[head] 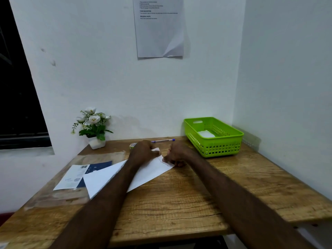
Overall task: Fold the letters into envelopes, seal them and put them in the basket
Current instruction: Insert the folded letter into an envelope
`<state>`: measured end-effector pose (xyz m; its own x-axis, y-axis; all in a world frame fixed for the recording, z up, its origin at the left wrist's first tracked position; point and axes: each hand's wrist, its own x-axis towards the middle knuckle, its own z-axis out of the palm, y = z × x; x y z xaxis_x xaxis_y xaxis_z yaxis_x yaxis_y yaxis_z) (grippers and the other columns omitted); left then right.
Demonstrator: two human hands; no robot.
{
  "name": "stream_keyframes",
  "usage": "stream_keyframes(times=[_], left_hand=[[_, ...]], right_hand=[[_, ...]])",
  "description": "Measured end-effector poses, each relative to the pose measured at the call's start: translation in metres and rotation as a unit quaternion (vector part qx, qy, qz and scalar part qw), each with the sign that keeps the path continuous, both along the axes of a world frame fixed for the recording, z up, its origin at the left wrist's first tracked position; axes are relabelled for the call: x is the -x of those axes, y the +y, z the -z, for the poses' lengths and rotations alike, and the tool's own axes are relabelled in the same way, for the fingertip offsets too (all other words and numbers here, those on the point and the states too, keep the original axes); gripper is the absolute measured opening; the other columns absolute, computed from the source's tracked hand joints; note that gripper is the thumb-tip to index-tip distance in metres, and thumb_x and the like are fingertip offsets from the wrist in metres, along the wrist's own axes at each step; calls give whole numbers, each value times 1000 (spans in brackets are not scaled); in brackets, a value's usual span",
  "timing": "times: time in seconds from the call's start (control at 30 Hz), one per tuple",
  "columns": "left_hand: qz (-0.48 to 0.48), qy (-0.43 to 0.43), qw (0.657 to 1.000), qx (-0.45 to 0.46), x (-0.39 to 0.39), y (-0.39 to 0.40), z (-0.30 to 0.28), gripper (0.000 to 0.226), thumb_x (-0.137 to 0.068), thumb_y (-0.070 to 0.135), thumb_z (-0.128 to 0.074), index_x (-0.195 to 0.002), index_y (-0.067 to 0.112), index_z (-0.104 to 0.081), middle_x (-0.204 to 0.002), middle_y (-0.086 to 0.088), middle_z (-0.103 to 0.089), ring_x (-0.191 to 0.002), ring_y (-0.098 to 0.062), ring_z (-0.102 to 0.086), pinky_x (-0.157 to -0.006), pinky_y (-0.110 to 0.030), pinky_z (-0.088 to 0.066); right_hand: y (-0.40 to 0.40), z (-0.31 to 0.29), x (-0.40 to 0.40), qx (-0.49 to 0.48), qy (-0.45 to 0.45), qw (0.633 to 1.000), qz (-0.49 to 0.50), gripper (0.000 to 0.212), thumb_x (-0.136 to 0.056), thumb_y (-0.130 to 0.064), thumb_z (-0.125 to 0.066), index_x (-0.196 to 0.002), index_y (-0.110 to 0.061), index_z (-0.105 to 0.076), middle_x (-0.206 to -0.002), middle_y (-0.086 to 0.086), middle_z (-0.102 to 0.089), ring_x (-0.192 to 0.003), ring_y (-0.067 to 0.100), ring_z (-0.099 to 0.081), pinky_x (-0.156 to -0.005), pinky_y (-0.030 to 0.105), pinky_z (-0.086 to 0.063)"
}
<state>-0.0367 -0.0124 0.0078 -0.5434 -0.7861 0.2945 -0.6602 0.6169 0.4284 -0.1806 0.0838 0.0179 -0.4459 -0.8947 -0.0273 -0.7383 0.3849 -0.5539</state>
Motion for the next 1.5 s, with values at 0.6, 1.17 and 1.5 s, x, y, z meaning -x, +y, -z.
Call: stream_keyframes(times=[0.6,1.17,1.5], left_hand=[[121,179,975,57,-8,10,-32,18,-94,42,-65,-94,33,-80,-98,17,-75,-91,-2,-65,-86,-35,-50],[21,224,965,134,-17,17,-46,24,-97,33,-62,-98,18,-81,-100,0,-77,-93,-20,-67,-78,-32,-48],[8,218,965,149,-16,21,-46,24,-98,35,-60,-105,22,-80,-104,1,-76,-95,-18,-65,-77,-29,-41]], right_hand=[[20,-16,5,223,-196,950,-97,30,-91,-34,-72,-73,-11,-68,-73,5,-52,-68,20,-38,-48,25,-29],[31,-29,1,143,-161,958,-188,22,-86,-23,-80,-67,-14,-73,-65,1,-52,-61,9,-44,-48,20,-37],[36,-38,4,87,-177,958,-208,24,-88,-18,-78,-66,-14,-69,-64,-4,-54,-61,7,-50,-56,23,-46]])
